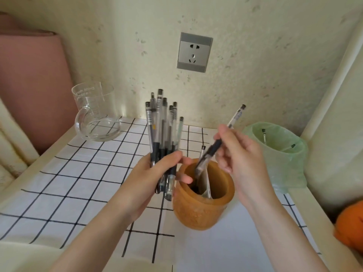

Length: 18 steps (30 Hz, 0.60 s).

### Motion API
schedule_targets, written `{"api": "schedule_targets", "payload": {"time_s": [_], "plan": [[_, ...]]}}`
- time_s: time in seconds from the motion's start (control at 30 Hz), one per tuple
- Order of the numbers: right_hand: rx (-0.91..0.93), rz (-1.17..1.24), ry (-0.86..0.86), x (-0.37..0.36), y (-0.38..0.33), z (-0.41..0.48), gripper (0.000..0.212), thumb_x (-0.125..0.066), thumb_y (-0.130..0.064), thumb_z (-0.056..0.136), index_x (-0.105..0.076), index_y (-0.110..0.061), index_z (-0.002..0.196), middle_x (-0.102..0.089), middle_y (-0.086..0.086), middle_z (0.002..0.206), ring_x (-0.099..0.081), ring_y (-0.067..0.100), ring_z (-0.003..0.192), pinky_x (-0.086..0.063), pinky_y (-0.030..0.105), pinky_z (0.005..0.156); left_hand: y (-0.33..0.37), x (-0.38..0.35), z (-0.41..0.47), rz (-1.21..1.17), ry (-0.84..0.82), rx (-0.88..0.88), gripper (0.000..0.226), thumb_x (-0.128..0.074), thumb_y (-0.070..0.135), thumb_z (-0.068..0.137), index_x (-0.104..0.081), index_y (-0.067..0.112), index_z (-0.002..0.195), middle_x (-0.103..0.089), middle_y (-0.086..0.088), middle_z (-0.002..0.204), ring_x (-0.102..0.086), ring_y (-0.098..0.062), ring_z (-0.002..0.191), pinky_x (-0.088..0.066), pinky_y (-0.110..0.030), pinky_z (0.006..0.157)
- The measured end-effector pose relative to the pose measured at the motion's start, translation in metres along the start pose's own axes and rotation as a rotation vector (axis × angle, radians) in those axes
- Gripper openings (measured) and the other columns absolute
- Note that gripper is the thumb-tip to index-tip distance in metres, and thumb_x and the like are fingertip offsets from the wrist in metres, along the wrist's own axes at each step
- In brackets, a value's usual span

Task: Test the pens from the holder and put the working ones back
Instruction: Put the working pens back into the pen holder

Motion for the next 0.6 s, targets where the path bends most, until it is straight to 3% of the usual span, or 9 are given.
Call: {"api": "schedule_targets", "payload": {"time_s": [0.1,0.23,0.3,0.4,0.5,0.6], "plan": [[0.051,-0.226,-0.014,0.004,0.002,0.003,0.025,-0.055,-0.03,0.092,-0.064,-0.01,0.079,-0.047,-0.005,0.049,-0.04,0.008,0.044,-0.035,0.015,0.045,0.001,0.009,0.002,-0.05,0.048,-0.015,0.023,-0.061,0.036,0.077,-0.061,0.013,0.081,-0.055,-0.007,0.069,-0.053,-0.013,0.057,-0.045,-0.023,0.049],[0.053,-0.635,-0.121,-0.006,0.012,-0.002,0.03,-0.059,-0.045,0.086,-0.069,-0.017,0.08,-0.053,-0.009,0.052,-0.052,0.006,0.051,-0.044,0.021,0.055,0.0,0.004,0.002,-0.043,-0.011,-0.025,0.031,-0.062,0.039,0.077,-0.062,0.011,0.089,-0.052,-0.008,0.069,-0.049,-0.014,0.056,-0.043,-0.024,0.049],[0.124,-0.702,-0.045,-0.006,0.008,-0.004,0.031,-0.058,-0.047,0.085,-0.07,-0.018,0.085,-0.053,-0.009,0.054,-0.055,0.007,0.057,-0.046,0.019,0.058,-0.001,0.001,0.002,0.014,-0.056,-0.04,0.031,-0.062,0.042,0.082,-0.062,0.011,0.086,-0.051,-0.006,0.063,-0.048,-0.013,0.055,-0.043,-0.022,0.049],[0.224,-0.575,0.029,-0.004,-0.005,-0.004,0.02,-0.057,-0.035,0.089,-0.068,-0.018,0.088,-0.053,-0.013,0.051,-0.05,0.004,0.05,-0.039,0.013,0.051,0.001,-0.003,0.001,0.038,-0.155,-0.06,0.029,-0.063,0.044,0.08,-0.062,0.015,0.08,-0.049,-0.005,0.059,-0.046,-0.013,0.053,-0.041,-0.021,0.047],[0.046,-0.26,-0.194,-0.012,-0.003,-0.007,0.017,-0.052,-0.02,0.094,-0.069,-0.018,0.09,-0.047,-0.009,0.049,-0.04,0.002,0.042,-0.032,0.011,0.044,0.0,-0.007,-0.001,0.024,-0.247,-0.034,0.028,-0.062,0.043,0.075,-0.062,0.015,0.076,-0.048,-0.002,0.055,-0.044,-0.011,0.048,-0.039,-0.019,0.044],[-0.11,-0.092,-0.344,-0.017,0.002,-0.01,0.025,-0.054,-0.023,0.092,-0.07,-0.026,0.074,-0.044,-0.002,0.051,-0.032,0.006,0.041,-0.024,0.014,0.039,0.001,-0.01,-0.002,-0.034,-0.309,-0.016,0.024,-0.063,0.039,0.077,-0.063,0.015,0.076,-0.042,-0.011,0.061,-0.039,-0.009,0.046,-0.034,-0.016,0.041]]}}
Point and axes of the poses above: each hand's wrist, its own z-axis towards the middle knuckle, its own x-axis out of the back of the hand, y = z × x, the point moved 4 cm from there along z, towards the middle knuckle
